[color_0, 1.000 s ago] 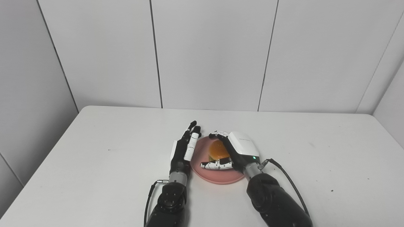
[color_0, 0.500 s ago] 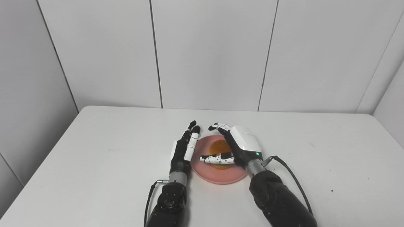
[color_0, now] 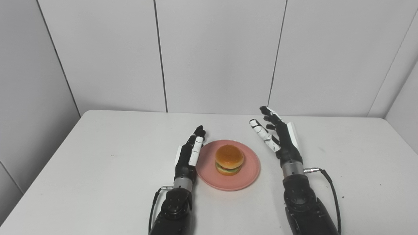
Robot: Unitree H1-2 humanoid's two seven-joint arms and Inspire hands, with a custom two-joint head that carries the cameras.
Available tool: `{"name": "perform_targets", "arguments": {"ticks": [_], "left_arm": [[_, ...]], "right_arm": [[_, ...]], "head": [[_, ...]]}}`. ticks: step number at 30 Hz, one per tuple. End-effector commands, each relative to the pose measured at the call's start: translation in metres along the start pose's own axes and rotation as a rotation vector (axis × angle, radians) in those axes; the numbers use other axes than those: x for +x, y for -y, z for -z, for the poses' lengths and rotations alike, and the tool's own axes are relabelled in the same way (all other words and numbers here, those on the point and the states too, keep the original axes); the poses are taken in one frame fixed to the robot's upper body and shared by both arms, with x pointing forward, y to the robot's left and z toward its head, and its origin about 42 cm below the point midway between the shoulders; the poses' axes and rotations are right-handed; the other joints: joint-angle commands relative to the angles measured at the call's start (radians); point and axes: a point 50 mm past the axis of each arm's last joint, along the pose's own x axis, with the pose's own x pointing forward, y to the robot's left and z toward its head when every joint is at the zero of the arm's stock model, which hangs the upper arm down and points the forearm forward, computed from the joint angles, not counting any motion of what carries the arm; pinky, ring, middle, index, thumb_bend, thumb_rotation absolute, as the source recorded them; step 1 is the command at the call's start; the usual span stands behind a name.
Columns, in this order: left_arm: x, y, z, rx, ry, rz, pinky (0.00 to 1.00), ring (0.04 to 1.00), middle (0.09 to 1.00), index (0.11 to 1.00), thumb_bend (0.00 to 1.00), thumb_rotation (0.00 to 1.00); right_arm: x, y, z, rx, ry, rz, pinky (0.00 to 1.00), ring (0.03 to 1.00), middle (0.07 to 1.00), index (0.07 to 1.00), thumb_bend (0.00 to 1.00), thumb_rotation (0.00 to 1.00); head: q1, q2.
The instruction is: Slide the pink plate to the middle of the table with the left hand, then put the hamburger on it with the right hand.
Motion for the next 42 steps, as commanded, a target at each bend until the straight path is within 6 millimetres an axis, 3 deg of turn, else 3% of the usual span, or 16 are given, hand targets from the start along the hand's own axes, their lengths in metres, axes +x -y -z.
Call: {"name": "perform_targets", "arguments": {"ticks": [1,5,9,16,23,42], "left_arm": [[0.004,0.002,-0.008,0.001,0.009,-0.008,0.92,0.921,0.903,0.869,0.88,0.93],[0.004,-0.002,-0.008,0.015,0.015,-0.018,0.95,0.938,0.908,0.871,0.88,0.94],[0.004,-0.006,-0.008,0.022,0.018,-0.041,0.97,0.949,0.916,0.892,0.86,0.96],[0.002,-0.010,-0.008,-0.013,0.042,-0.071,1.00,0.976,0.938,0.913,0.79,0.94],[0.004,-0.013,-0.005,0.000,0.053,-0.087,1.00,0.997,0.970,0.955,0.82,0.93],[0.006,-0.020,0.001,0.047,0.054,-0.128,1.00,1.000,0.982,0.961,0.86,0.93]], "right_arm": [[0.009,-0.004,-0.016,0.105,0.082,0.006,0.82,0.843,0.868,0.853,0.73,0.94],[0.004,-0.001,-0.001,0.170,0.058,0.011,0.86,0.857,0.888,0.869,0.75,0.99],[-0.001,-0.002,0.012,0.207,0.037,0.011,0.88,0.865,0.878,0.867,0.84,1.00],[-0.007,-0.004,0.026,0.236,-0.020,-0.012,0.91,0.875,0.882,0.877,0.81,1.00],[-0.010,-0.004,0.041,0.199,-0.071,-0.039,0.92,0.889,0.895,0.893,0.78,1.00],[-0.012,-0.005,0.051,0.140,-0.082,-0.114,0.94,0.907,0.925,0.907,0.78,1.00]], "head": [[0.001,0.001],[-0.004,0.001],[-0.009,0.003],[-0.010,0.008],[-0.010,0.008],[-0.012,0.013]]}}
